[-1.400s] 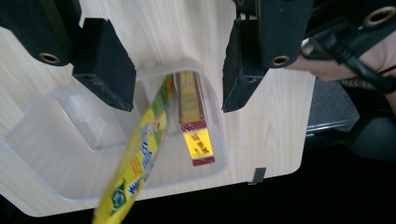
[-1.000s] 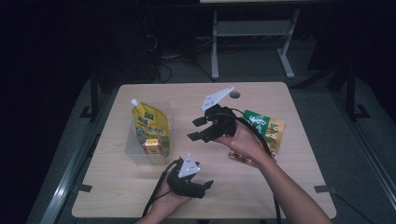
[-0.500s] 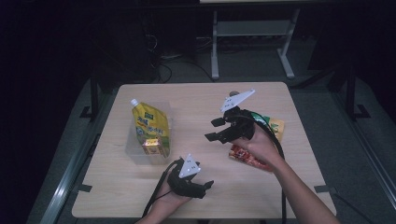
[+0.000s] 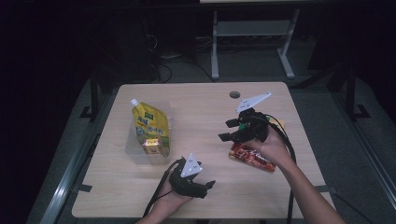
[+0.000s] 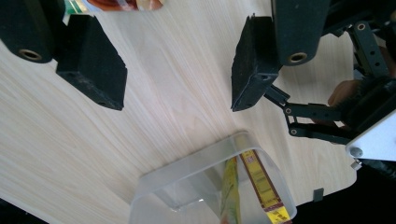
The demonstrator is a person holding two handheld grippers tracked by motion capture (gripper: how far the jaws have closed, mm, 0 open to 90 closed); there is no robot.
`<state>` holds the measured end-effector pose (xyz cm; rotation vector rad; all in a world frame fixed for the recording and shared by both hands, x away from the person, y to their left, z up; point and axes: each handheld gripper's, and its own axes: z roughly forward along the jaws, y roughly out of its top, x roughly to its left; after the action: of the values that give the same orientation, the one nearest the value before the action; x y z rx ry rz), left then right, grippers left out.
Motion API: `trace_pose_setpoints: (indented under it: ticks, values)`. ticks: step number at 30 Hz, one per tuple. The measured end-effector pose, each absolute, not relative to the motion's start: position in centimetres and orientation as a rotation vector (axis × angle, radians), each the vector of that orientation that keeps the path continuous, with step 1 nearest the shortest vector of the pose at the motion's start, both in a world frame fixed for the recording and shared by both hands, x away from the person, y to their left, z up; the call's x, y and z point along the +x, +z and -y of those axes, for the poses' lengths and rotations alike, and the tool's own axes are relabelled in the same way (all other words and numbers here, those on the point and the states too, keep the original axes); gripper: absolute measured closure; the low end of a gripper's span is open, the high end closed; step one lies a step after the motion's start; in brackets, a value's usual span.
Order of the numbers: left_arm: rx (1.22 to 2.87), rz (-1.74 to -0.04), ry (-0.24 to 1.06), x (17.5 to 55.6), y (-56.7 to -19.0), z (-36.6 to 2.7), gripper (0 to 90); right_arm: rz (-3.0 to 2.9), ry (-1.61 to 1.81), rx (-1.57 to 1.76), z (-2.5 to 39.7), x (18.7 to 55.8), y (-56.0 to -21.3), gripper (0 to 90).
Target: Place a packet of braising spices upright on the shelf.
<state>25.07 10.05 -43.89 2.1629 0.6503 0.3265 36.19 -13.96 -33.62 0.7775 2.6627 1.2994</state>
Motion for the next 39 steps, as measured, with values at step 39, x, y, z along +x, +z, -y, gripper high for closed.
trace_pose_setpoints:
  ticks: [39]
  values:
    - [2.21,-0.603,0.32,28.8,-43.0,-5.7,27.2,-2.47,1.199,1.152,24.8,36.3,-35.4,31.2]
